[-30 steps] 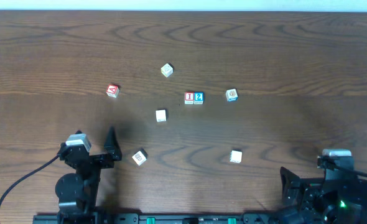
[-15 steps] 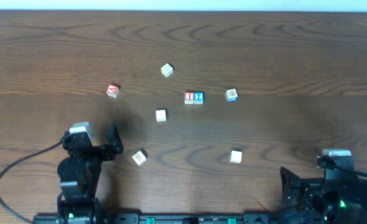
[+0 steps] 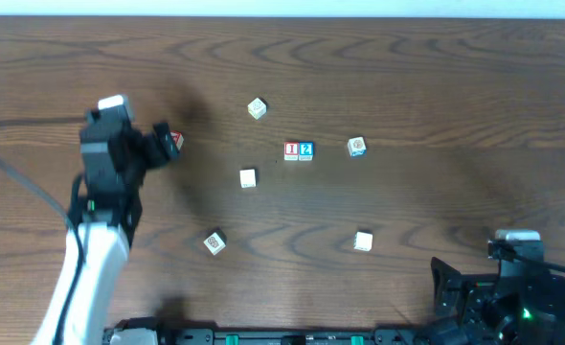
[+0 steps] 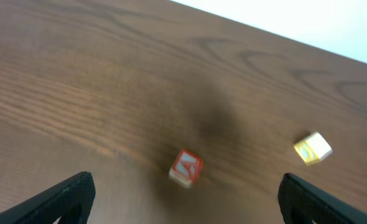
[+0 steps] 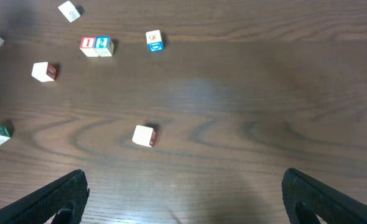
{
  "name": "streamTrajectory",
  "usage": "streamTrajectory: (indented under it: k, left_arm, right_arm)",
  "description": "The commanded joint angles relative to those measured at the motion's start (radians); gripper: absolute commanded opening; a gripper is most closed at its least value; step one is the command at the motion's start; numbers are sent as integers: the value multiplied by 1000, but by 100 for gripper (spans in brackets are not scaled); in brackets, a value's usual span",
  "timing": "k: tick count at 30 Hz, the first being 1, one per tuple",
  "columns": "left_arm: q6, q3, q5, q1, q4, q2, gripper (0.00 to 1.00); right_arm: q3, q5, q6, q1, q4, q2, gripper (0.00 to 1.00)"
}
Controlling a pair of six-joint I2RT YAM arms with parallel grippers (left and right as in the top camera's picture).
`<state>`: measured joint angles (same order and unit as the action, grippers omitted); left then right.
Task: Spell out Ai2
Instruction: 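Move the left gripper forward toward the red 'A' block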
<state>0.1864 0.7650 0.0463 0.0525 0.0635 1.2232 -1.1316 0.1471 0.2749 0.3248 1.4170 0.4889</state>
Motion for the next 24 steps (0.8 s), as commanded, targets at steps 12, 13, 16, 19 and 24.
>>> streamTrajectory:
  k: [12, 13, 16, 19, 24]
  left_arm:
    - [117, 324, -63, 5, 101, 342, 95]
    - [116, 324, -50, 5, 118, 344, 95]
    - [122, 324, -45, 5, 117, 353, 95]
    - [186, 324, 22, 5, 104, 356, 95]
    - [185, 324, 171, 5, 66, 356, 95]
  right_arm:
    - [1, -1, 5, 4, 0, -2, 99]
    - [1, -1, 5, 4, 0, -2, 99]
    - [1, -1, 5, 4, 0, -2, 99]
    - [1, -1, 5, 4, 0, -2, 99]
    - [1, -1, 5, 4, 0, -2, 99]
